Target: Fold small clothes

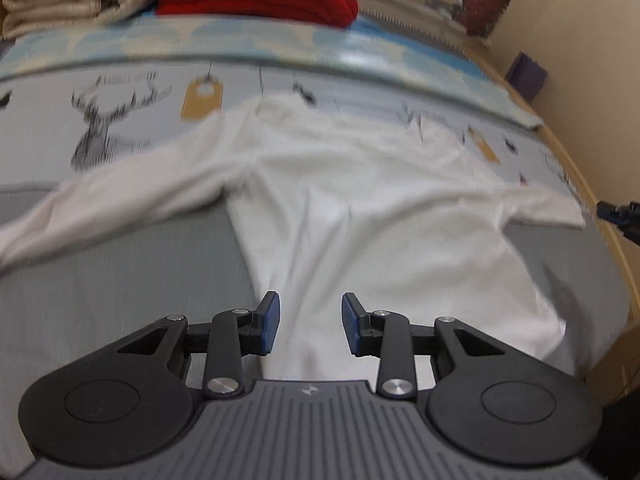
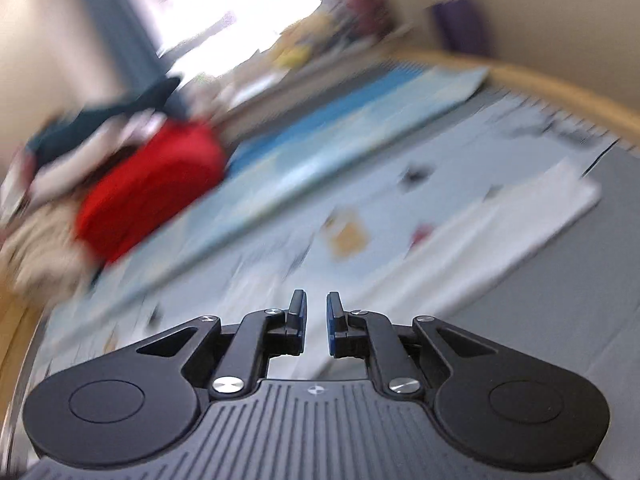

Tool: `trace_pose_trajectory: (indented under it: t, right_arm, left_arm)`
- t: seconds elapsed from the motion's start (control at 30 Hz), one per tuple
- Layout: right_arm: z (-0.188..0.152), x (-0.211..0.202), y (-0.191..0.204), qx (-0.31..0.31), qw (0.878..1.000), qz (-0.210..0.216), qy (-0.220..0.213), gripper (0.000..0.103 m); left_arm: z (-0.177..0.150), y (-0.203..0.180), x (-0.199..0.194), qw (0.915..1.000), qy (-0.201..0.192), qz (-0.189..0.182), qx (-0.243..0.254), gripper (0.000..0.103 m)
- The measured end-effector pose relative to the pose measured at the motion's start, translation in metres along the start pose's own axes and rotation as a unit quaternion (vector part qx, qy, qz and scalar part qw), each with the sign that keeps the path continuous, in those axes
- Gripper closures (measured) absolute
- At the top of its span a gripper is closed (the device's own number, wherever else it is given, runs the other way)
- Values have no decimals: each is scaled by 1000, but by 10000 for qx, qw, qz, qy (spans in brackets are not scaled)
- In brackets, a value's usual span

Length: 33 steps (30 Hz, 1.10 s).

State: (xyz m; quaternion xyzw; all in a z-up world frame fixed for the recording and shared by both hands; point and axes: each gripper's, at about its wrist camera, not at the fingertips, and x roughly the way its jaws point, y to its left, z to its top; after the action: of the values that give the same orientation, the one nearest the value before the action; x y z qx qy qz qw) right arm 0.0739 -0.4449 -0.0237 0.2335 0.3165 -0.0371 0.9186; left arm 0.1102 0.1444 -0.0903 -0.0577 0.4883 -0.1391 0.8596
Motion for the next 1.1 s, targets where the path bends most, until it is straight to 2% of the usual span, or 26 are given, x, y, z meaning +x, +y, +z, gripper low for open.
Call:
trace_pose_trajectory:
  t: [0.07, 0.13, 0.27, 0.37, 0.47, 0.57, 0.67, 0.7, 0.73, 0.77, 0.8, 0.87, 0.93, 1.0, 1.07, 1.1]
  right_arm:
    - [-34, 2, 11, -303, 9974, 265, 604, 87]
    - [-67, 8, 22, -730, 9906, 296, 1118, 75]
    - [-114, 15, 31, -1582, 9739, -55, 1629, 64]
    - [-135, 20, 24, -1614, 9666, -252, 1975, 60]
    - [-145, 27, 23, -1860, 9593, -411, 2084, 57]
    - [-146, 32, 16, -1755, 9588, -459, 2187, 57]
    - [-149, 39, 19, -1955, 9533, -516, 2245, 57]
    - [-149, 37, 19, -1971, 9527, -513, 2257, 58]
    - [-148, 38, 18, -1926, 9531, -508, 2277, 68]
    - [-147, 37, 17, -1855, 9542, -511, 2292, 82]
    - [-144, 36, 17, -1785, 9550, -472, 2321, 102]
    - [-139, 31, 20, -1672, 9594, -403, 2236, 103]
    - [-130, 16, 26, -1563, 9654, -287, 2066, 103]
    - [-117, -8, 28, -1131, 9763, -126, 1841, 103]
    - [-110, -37, 22, -689, 9840, -86, 1641, 103]
    - [-112, -47, 17, -567, 9846, -172, 1645, 103]
  left_arm:
    - [-19, 3, 2, 9998, 193, 46, 53, 65]
    - [-38, 7, 4, 9992, 390, -11, 78, 65]
    - [-70, 3, 7, 9971, 750, -121, 22, 65]
    - [-85, -6, 10, 9955, 914, -233, -9, 65]
    - [-95, -10, 21, 9944, 1049, -45, -138, 65]
    - [-100, -7, 31, 9927, 1161, 118, -291, 65]
    - [-99, -3, 35, 9921, 1199, 282, -258, 65]
    - [-99, -2, 35, 9917, 1229, 303, -230, 69]
    - [-98, -3, 35, 9915, 1246, 326, -186, 78]
    - [-96, -3, 33, 9918, 1234, 313, -129, 87]
    - [-94, -4, 31, 9922, 1209, 282, -78, 96]
    - [-87, -9, 20, 9935, 1094, 274, 155, 99]
    - [-78, -15, 0, 9936, 824, 384, 671, 99]
    - [-67, -13, -27, 9936, 520, 347, 941, 100]
    - [-64, -12, -48, 9879, 396, 445, 1432, 99]
    - [-66, -11, -53, 9843, 464, 471, 1635, 99]
